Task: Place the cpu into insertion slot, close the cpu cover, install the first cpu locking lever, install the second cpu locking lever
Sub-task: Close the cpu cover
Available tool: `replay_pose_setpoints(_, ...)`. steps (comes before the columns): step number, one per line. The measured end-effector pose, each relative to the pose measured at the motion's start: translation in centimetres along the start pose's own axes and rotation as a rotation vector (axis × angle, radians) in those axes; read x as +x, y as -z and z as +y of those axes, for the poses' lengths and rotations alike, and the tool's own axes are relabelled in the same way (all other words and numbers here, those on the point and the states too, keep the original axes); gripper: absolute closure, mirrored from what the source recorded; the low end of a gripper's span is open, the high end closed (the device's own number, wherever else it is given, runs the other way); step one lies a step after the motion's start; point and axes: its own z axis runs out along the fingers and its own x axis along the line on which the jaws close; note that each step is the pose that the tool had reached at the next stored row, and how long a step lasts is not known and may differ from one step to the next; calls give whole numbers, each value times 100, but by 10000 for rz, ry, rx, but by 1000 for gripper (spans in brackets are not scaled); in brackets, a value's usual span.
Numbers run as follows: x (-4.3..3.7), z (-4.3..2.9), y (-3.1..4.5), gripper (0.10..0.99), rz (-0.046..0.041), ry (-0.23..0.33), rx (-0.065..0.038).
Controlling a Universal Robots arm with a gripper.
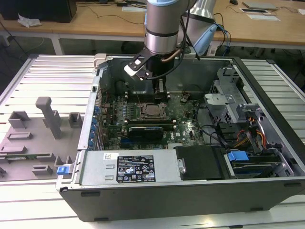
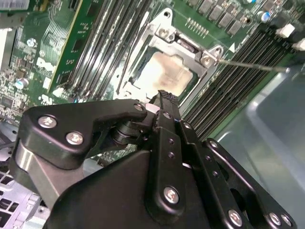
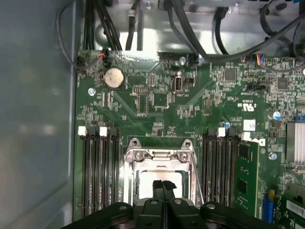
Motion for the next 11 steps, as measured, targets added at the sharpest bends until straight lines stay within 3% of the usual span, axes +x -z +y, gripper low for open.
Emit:
replay_pose_setpoints(1, -1, -30, -16, 980, -1, -6, -2)
replay_pose_setpoints(7, -1, -33, -19, 980, 0, 35, -2)
replay_pose_setpoints(9, 0, -32, -19, 980, 8, 289, -9)
replay_pose_setpoints(11, -1, -33, -19, 980, 13, 944, -23)
